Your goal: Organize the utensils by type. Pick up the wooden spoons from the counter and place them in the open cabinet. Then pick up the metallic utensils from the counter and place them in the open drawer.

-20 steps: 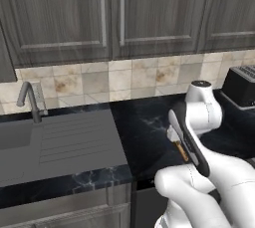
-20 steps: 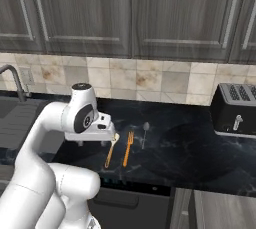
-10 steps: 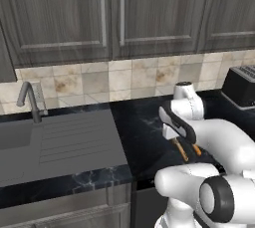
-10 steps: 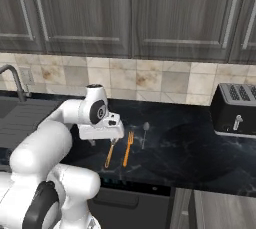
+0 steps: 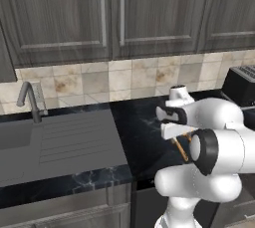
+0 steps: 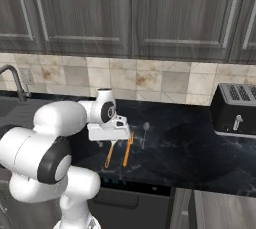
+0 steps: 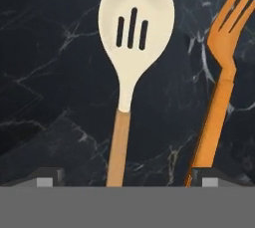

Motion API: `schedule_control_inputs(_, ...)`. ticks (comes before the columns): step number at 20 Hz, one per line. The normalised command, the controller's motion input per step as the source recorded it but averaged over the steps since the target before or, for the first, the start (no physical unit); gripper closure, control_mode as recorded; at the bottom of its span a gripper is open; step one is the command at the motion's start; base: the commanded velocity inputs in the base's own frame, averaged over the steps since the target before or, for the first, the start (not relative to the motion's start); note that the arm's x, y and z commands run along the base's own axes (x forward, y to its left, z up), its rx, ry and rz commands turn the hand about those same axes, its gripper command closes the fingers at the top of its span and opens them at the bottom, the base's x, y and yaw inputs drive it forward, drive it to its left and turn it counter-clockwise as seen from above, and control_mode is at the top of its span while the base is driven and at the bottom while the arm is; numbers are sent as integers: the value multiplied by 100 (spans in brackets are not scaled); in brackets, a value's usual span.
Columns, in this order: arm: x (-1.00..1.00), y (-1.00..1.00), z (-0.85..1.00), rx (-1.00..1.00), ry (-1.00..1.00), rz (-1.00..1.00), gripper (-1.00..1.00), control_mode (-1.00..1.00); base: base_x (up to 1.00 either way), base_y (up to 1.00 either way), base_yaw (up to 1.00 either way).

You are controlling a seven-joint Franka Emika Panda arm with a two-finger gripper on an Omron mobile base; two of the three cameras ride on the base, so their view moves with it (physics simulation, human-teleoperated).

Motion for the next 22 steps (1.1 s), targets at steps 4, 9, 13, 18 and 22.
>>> schedule_control_inputs(4,4,-13,-40,6,0,0,-100,-100,0,0,0)
schedule_control_inputs(9,-3,-1,-30,12,-1,0,-100,-100,0,0,0)
schedule_control_inputs(13,0,2,-29,12,-2,-3,-100,-100,0,0,0)
schedule_control_inputs(18,11,11,-28,4,0,-10,-100,-100,0,0,0)
schedule_control_inputs(22,12,9,-25,0,0,-9,-100,-100,0,0,0)
